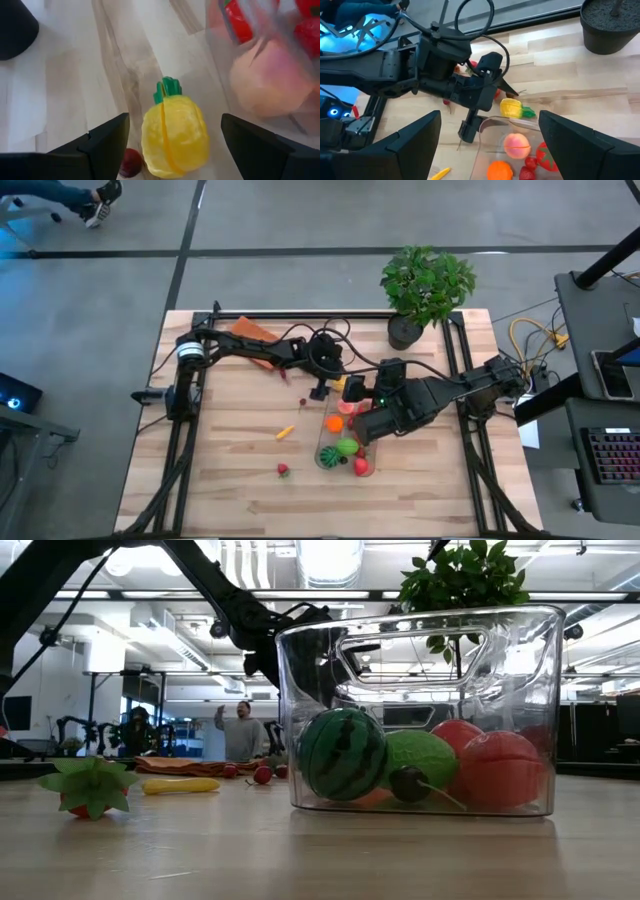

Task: Pick and placing Produce into tupperware
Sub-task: Put the pineapple into the transparent bin

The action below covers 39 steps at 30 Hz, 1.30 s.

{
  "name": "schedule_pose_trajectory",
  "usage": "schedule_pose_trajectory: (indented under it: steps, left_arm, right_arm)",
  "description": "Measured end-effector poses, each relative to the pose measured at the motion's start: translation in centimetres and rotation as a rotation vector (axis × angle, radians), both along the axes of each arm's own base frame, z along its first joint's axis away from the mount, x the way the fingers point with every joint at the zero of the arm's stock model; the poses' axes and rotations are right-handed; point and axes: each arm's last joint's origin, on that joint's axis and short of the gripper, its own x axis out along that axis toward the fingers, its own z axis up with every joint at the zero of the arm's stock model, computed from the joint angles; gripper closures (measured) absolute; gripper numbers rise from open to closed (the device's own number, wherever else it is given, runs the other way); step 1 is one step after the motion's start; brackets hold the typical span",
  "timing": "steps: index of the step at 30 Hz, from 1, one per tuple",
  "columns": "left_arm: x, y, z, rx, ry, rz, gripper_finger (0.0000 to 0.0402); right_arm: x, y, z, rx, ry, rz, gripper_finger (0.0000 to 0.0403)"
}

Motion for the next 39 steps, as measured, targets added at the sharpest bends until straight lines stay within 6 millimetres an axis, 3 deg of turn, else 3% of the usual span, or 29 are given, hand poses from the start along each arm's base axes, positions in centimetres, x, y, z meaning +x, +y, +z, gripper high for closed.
schedule_pose_trajectory:
  steps: [32, 39]
  left_arm:
    - [-0.60, 0.02, -1.07, 0.042, 0.045, 0.050, 0.0104]
    - [-0.60, 0.03, -1.05, 0.041, 0.044, 0.052, 0.0144]
  right_arm:
    - [-0.03, -0.02, -0.02, -0.002, 0.006, 0.001, 0.0075]
    - [-0.03, -0.01, -0.02, -0.002, 0.006, 0.002, 0.0075]
